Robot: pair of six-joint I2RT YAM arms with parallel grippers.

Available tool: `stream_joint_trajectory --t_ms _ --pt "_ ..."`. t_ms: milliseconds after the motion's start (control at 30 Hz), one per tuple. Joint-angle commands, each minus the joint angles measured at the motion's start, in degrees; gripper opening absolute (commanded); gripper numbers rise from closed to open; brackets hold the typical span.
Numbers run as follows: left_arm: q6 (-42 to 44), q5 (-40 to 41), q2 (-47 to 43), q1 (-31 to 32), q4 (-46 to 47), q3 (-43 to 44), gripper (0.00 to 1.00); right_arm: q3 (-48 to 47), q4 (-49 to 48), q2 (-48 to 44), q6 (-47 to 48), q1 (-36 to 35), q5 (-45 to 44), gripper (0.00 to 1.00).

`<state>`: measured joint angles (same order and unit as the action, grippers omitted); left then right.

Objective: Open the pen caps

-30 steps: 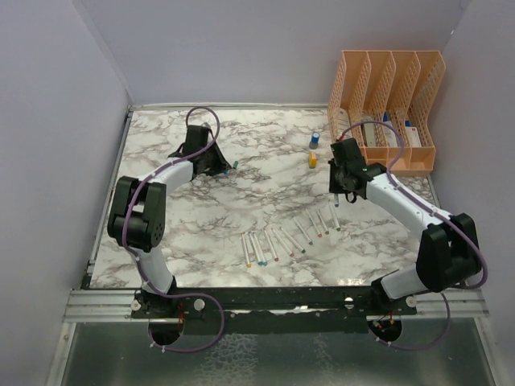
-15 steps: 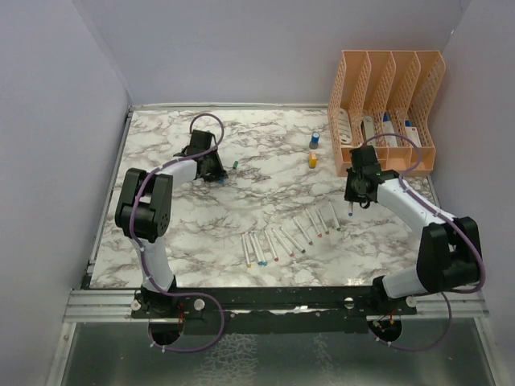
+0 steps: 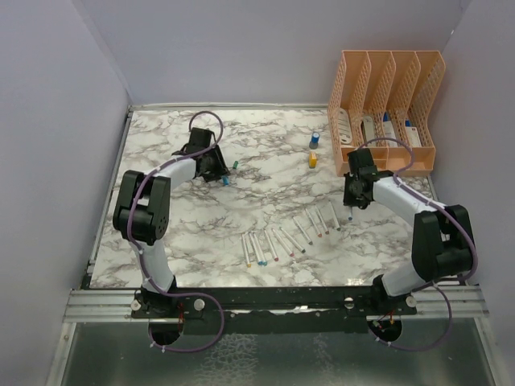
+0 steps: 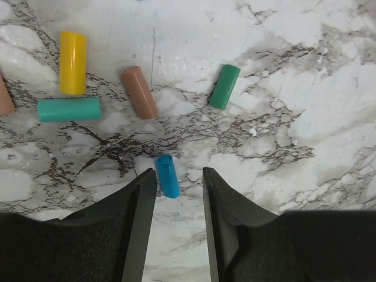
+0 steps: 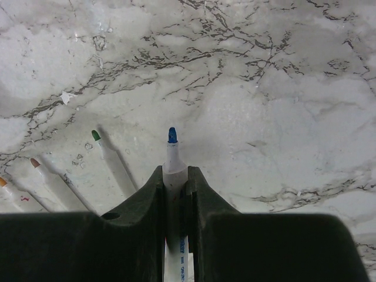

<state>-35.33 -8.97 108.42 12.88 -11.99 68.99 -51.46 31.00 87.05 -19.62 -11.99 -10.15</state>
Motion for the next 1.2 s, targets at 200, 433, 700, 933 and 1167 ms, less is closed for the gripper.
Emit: stream_joint_trajectory --t_ms 200,433,700,933,1167 --pt "-2.1 -2.8 -10.8 0.3 -0.1 0.6 0.41 -1.3 -2.2 4.1 1.3 0.3 1.4 0.1" --pt "-2.8 -3.2 -13.5 0.3 -0.1 0.2 0.41 -1.6 -2.0 5.3 0.6 0.4 2.0 0.28" --pt "-3.4 -3.0 -15.4 0.2 0.6 -0.8 0.54 -1.6 -2.1 5.3 -0.3 0.7 1.9 0.39" --pt "-3.9 -1.7 -18.1 0.0 -0.2 -0.9 0.85 -4.5 -1.1 0.7 -0.7 0.8 1.2 0.52" --pt "-4.4 1.0 -24.2 -0.2 -1.1 -3.6 0.99 -8.1 -1.3 -5.0 -0.9 0.9 -1.1 0.84"
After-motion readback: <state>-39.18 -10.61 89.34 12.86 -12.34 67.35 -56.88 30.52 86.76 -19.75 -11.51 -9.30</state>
